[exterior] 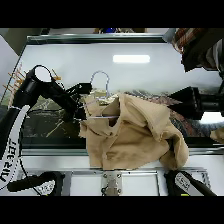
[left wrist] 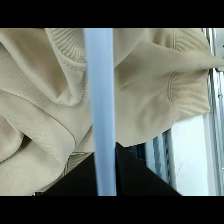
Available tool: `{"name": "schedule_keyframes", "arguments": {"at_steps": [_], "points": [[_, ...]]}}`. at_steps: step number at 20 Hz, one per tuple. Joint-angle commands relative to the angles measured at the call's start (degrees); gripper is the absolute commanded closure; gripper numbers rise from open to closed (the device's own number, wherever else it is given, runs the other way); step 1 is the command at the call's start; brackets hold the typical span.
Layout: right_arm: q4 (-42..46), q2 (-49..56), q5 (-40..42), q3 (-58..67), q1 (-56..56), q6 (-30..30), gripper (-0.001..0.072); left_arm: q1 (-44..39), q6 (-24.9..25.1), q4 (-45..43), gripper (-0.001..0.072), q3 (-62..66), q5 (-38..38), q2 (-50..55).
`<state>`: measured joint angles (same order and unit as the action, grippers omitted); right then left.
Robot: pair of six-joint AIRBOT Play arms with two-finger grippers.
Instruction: Fold the clothes and pants, and hang the long-sleeved shirts on hangers.
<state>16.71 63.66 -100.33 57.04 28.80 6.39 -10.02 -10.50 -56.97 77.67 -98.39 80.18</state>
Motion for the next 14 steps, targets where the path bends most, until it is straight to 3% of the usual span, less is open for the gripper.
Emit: {"name": "schedule_keyframes", "arguments": {"at_steps": [1, 8, 14], "points": [[0.2, 0.35, -0.26, -3.78, 0.04, -6.71, 0.0143, 0.02, 0.0, -0.02, 0.0691, 0.04, -0.2, 0.02], [-0.04, 1.9, -0.2, -6.73, -0.39, -6.67, 0.0143, 0.02, 0.0, -0.02, 0.0691, 0.04, -0.15, 0.02], [-0.09, 5.84, 0.04, -6.73, -7.91, -6.64, 0.0143, 0.02, 0.0, -0.02, 0.0691, 0.04, -0.15, 0.02]]}}
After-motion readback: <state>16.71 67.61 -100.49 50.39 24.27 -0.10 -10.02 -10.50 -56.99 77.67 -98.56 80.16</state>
